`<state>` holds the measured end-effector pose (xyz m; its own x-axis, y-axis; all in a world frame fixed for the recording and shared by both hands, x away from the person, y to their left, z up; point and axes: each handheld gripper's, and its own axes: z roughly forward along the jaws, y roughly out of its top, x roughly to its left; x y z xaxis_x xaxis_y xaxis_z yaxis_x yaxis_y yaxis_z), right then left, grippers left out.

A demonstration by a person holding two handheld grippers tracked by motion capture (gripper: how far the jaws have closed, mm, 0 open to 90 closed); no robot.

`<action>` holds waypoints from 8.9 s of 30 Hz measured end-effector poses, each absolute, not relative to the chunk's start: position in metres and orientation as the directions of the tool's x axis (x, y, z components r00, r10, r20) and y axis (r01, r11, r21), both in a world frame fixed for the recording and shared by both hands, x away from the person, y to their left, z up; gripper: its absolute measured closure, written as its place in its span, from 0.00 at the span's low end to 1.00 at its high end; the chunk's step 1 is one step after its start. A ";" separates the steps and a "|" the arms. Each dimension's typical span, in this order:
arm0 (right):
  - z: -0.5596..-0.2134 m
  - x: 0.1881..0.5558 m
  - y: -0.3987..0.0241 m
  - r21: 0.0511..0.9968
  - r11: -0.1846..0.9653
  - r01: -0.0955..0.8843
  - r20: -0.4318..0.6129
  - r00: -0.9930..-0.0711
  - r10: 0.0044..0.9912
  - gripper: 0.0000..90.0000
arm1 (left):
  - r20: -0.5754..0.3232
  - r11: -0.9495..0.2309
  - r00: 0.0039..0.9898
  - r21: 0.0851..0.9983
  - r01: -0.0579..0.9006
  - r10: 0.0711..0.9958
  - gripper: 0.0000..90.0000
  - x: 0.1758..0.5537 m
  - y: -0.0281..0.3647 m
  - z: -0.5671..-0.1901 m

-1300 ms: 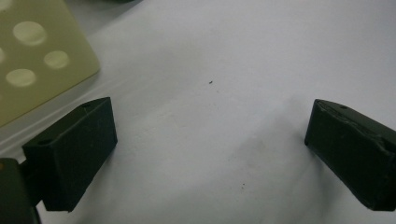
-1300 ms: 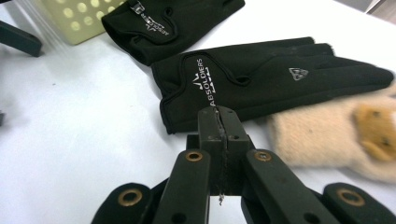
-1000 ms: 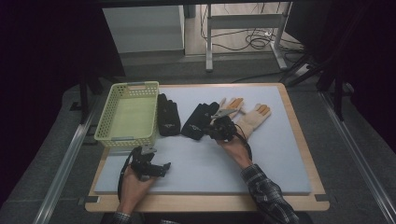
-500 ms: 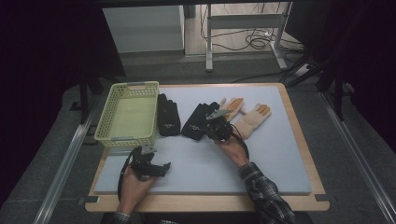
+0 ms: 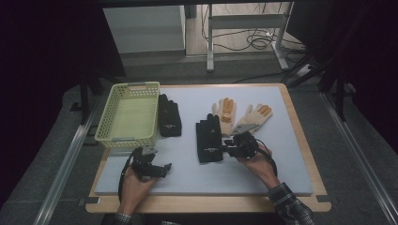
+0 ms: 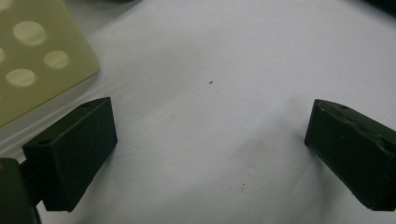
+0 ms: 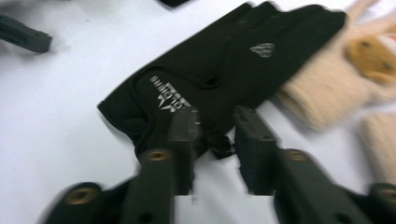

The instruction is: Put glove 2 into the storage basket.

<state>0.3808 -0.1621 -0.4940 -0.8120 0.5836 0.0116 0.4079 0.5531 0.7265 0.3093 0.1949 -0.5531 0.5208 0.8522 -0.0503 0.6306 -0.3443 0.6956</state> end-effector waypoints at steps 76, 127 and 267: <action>-0.531 0.352 -0.138 0.715 0.559 0.420 0.088 -0.847 0.524 0.88 | -0.051 -0.344 0.521 0.696 0.630 0.852 0.03 0.309 0.195 -0.553; -0.523 0.493 0.002 0.748 0.550 0.370 0.022 -0.843 0.537 0.62 | -0.061 -0.328 0.514 0.703 0.631 0.856 0.03 0.297 0.211 -0.555; -0.493 0.368 -0.088 0.759 0.529 0.379 0.016 -0.824 0.567 0.73 | -0.054 -0.333 0.514 0.703 0.629 0.856 0.04 0.297 0.211 -0.555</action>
<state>0.3685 -0.0880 -0.4926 -0.8236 0.5669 0.0163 0.3793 0.5292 0.7590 0.2970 0.2113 -0.5547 0.5141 0.8560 -0.0540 0.6287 -0.3333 0.7026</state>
